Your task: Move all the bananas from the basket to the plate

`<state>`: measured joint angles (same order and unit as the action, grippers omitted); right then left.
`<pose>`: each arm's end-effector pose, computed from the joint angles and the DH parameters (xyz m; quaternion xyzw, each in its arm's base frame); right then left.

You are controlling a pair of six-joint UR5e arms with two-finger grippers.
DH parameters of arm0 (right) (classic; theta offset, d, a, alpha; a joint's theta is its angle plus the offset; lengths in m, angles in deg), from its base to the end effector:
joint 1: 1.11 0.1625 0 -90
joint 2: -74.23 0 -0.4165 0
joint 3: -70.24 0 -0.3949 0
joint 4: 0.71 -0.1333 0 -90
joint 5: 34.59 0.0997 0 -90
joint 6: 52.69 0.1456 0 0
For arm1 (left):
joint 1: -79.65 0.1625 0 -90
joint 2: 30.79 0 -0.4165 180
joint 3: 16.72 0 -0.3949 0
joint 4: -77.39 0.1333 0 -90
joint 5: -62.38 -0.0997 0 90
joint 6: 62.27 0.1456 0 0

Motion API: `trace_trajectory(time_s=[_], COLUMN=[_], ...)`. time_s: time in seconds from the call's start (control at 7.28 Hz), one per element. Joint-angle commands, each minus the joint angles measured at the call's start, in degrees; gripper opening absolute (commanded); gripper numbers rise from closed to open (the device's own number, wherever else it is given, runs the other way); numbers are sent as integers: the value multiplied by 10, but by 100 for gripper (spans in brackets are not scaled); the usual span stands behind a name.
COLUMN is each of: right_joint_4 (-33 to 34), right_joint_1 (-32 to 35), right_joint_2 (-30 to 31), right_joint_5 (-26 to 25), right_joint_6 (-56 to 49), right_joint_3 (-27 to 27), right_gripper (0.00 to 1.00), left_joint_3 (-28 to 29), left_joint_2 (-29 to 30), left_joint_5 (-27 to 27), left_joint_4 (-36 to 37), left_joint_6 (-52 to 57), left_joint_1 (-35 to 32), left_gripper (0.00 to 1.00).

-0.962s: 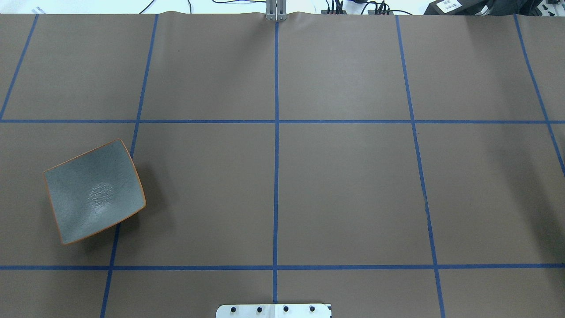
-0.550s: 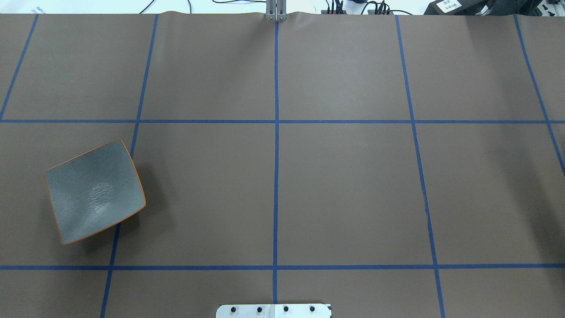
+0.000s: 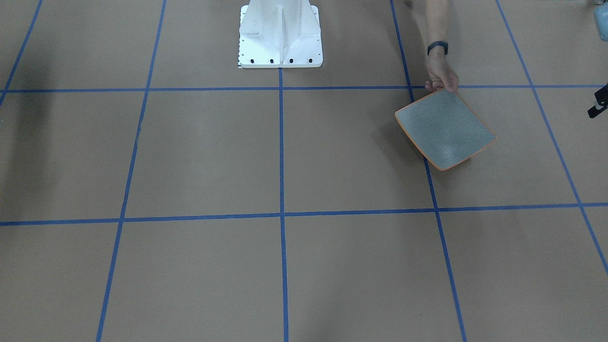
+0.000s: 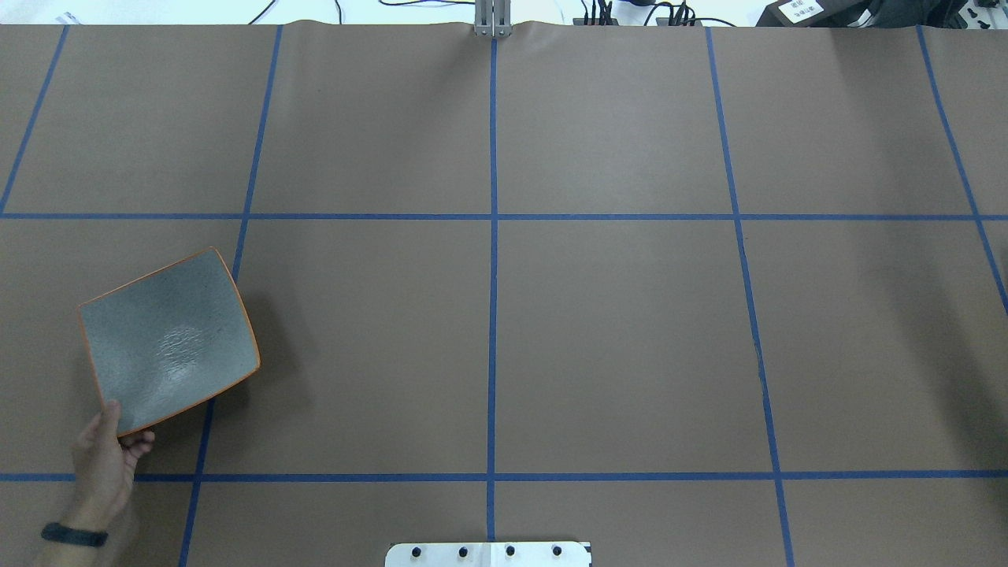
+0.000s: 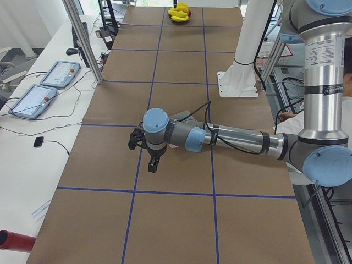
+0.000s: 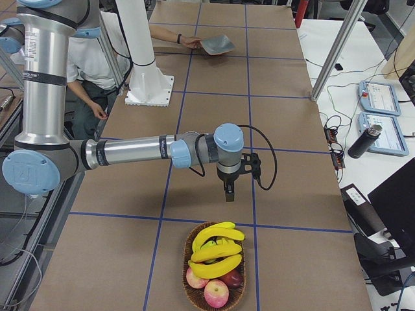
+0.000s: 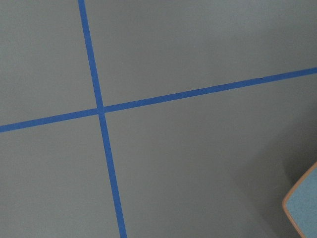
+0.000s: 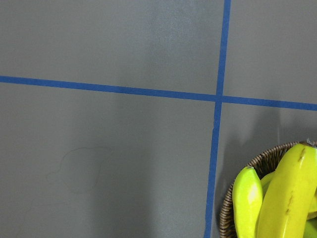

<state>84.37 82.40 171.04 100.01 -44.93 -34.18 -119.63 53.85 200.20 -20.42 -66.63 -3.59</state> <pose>-0.0213 -0.4624 0.6033 0.0534 -0.3868 -0.0312 0.9201 0.0306 -0.4743 0.5932 0.0827 0.4116 0.0731 0.9046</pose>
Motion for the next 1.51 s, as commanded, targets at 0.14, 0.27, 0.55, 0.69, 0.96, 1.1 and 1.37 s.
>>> trace_trajectory(time_s=[0.14, 0.27, 0.55, 0.69, 0.96, 1.1, 1.37], right_joint_4=[-1, -1, -92, -135, -169, -169, -184], right_joint_1=[0, -1, -10, -13, -15, -16, -19], right_joint_2=[34, 39, 73, 77, 86, 88, 88], right_joint_5=[-16, -37, -69, -70, -65, -62, -43], right_joint_6=[-8, -10, -24, -26, -19, -20, -21], right_joint_3=[2, 3, 37, 77, 104, 107, 129], right_gripper=[100, 100, 99, 99, 99, 98, 98], left_joint_3=[-2, -2, -2, -2, -8, -10, -14], left_joint_2=[0, 0, 0, 0, -1, -1, -2], left_joint_5=[1, 1, 1, 1, 2, 2, 2], left_joint_4=[-1, -1, -9, -9, -9, -9, -9], left_joint_6=[-1, -2, -2, -2, -3, -3, -3], left_joint_1=[0, 0, 0, 0, 0, 0, -1], left_gripper=[100, 100, 100, 100, 100, 100, 100])
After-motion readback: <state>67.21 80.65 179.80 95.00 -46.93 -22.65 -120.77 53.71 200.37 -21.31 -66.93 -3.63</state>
